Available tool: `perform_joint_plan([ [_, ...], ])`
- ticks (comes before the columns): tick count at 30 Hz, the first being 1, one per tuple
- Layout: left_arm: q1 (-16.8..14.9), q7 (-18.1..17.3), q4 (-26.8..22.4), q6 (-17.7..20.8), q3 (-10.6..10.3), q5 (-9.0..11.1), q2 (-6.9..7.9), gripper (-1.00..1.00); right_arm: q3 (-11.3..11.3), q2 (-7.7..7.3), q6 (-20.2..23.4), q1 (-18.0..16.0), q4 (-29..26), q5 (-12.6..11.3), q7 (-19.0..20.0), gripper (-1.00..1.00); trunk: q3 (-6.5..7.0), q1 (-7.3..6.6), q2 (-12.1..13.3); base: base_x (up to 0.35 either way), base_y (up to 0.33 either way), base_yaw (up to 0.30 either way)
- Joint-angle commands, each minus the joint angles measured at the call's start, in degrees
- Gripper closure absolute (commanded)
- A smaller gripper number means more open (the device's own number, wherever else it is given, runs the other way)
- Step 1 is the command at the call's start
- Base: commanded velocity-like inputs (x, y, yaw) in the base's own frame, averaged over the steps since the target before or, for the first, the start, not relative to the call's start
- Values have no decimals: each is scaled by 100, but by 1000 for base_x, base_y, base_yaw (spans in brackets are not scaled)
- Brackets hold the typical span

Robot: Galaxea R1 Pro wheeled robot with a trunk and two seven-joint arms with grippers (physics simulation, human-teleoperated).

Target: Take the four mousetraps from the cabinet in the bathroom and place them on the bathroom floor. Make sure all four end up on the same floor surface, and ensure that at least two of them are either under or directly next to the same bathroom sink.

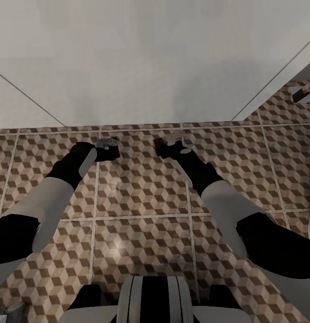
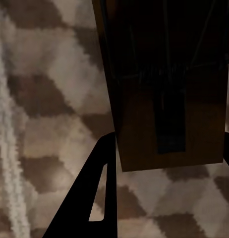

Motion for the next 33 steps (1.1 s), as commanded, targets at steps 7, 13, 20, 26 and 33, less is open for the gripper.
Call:
perform_joint_plan([
  [7, -2, 21, -19, 22, -29, 35, 9, 100, -2, 0, -218, -2, 0, -7, 279, 100, -3, -1, -1, 0, 0, 0],
  [13, -2, 16, -13, 30, -32, 42, 9, 100, 5, 0, -277, -2, 9, -4, 302, 100, -3, -1, -1, 0, 0, 0],
  [20, -2, 18, -25, 31, -26, 52, 9, 100, 15, 0, -458, -2, 10, 21, 294, 100, -3, -1, -1, 0, 0, 0],
  [26, -2, 19, -29, 31, -25, 61, 9, 100, 24, 0, -480, -2, 26, 43, 204, 100, -3, -1, -1, 0, 0, 0],
  [33, -2, 11, -38, 35, -25, 63, 9, 100, 25, 0, -487, -2, 28, 46, 184, 100, -3, -1, -1, 0, 0, 0],
])
